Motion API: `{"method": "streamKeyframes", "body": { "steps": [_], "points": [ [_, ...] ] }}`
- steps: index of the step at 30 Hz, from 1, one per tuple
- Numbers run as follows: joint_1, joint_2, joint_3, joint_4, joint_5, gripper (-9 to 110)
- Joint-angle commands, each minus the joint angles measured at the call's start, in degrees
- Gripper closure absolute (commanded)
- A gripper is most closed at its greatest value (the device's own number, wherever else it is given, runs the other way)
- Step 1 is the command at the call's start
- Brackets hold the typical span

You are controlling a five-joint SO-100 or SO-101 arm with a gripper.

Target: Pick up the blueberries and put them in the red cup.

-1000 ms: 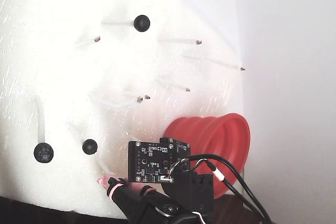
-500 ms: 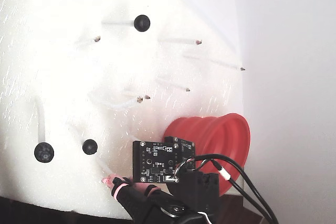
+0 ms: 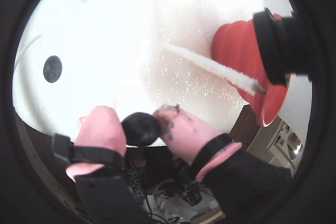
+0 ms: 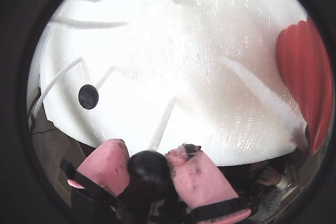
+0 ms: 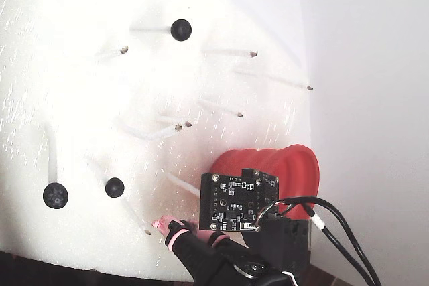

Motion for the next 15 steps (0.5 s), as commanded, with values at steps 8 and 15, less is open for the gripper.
{"method": "streamKeyframes", "body": {
  "steps": [8,15],
  "points": [
    [2.02,10.20,-0.44,2.64,-0.88,88],
    [4.31,12.92,-1.05,3.96,-2.02,88]
  ]
}}
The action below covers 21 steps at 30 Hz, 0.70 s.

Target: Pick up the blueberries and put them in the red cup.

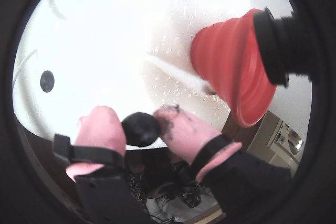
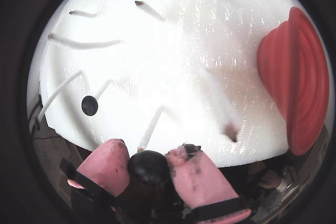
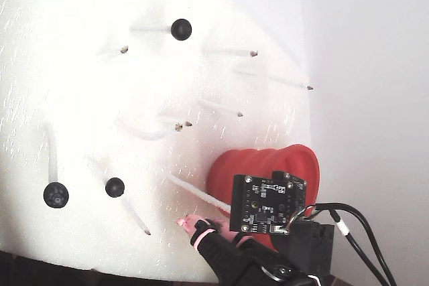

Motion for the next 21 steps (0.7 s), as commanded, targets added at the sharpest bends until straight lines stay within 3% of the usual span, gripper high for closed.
{"method": "streamKeyframes", "body": {
  "steps": [1,21],
  "points": [
    [1.32,5.19,-1.49,0.18,-0.62,88],
    [5.54,13.54,-2.72,4.22,-2.20,88]
  ]
}}
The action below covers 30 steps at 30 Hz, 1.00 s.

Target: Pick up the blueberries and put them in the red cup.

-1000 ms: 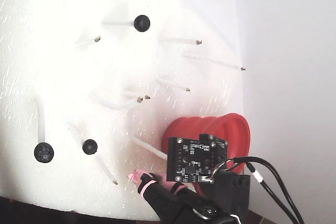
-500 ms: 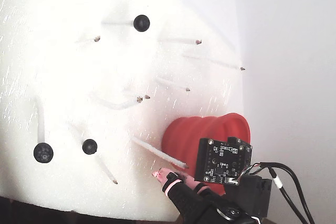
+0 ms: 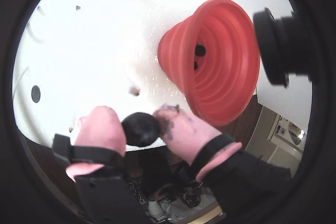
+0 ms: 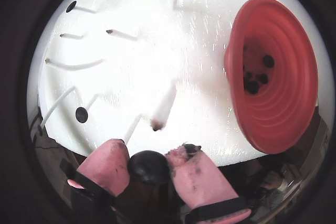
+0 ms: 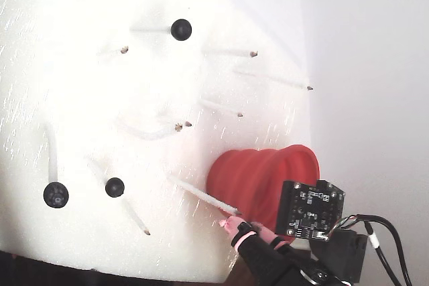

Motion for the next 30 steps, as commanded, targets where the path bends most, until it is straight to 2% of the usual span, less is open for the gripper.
{"method": "streamKeyframes", "body": {
  "steps": [1,30],
  "points": [
    [1.23,5.19,-2.81,0.26,-0.53,88],
    [9.32,3.25,-9.40,-0.62,-1.58,88]
  ]
}}
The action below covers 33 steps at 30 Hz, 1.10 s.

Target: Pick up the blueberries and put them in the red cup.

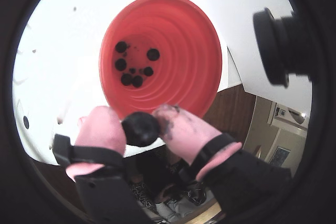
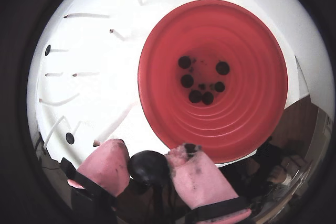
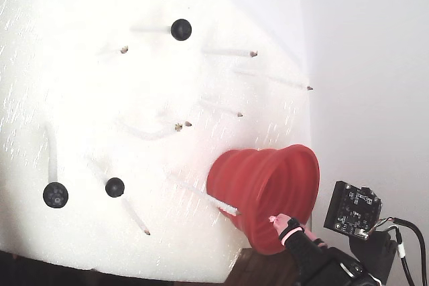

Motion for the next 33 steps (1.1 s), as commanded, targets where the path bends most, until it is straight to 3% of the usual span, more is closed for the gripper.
{"method": "streamKeyframes", "body": {
  "steps": [1,33],
  "points": [
    [1.32,1.32,-5.19,-1.41,-0.97,88],
    [4.83,-3.60,-6.50,-6.42,-2.55,83]
  ]
}}
